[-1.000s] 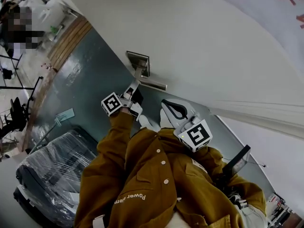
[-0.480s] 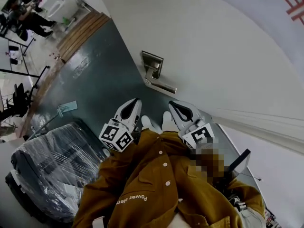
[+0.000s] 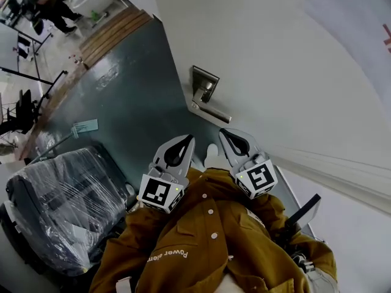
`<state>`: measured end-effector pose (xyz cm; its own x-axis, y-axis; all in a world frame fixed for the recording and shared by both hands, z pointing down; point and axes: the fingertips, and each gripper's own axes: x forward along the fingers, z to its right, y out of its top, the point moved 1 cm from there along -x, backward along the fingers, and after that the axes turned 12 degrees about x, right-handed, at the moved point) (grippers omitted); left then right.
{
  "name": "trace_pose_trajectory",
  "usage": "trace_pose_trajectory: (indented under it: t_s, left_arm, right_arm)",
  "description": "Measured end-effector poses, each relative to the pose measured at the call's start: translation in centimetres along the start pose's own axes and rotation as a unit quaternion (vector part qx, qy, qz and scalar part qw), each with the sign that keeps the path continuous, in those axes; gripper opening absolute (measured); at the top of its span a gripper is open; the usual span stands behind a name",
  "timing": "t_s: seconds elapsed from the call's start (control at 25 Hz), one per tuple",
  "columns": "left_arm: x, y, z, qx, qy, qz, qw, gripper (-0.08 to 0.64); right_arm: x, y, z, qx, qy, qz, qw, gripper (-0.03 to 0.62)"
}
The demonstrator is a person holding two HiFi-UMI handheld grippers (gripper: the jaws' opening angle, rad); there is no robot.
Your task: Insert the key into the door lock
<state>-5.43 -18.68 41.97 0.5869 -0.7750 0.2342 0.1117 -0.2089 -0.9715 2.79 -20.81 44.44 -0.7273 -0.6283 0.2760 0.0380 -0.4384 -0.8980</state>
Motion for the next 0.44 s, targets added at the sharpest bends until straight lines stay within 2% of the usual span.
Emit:
trace_pose_trajectory:
  t_s: [0.44]
  left_arm:
    - [-0.45, 0.65, 0.41, -0.005, 0.004, 0.003, 1.0, 0.0]
  right_arm:
    - [0.03, -0.01, -0.18, -0.009, 0.006, -0.007, 1.0, 0.005]
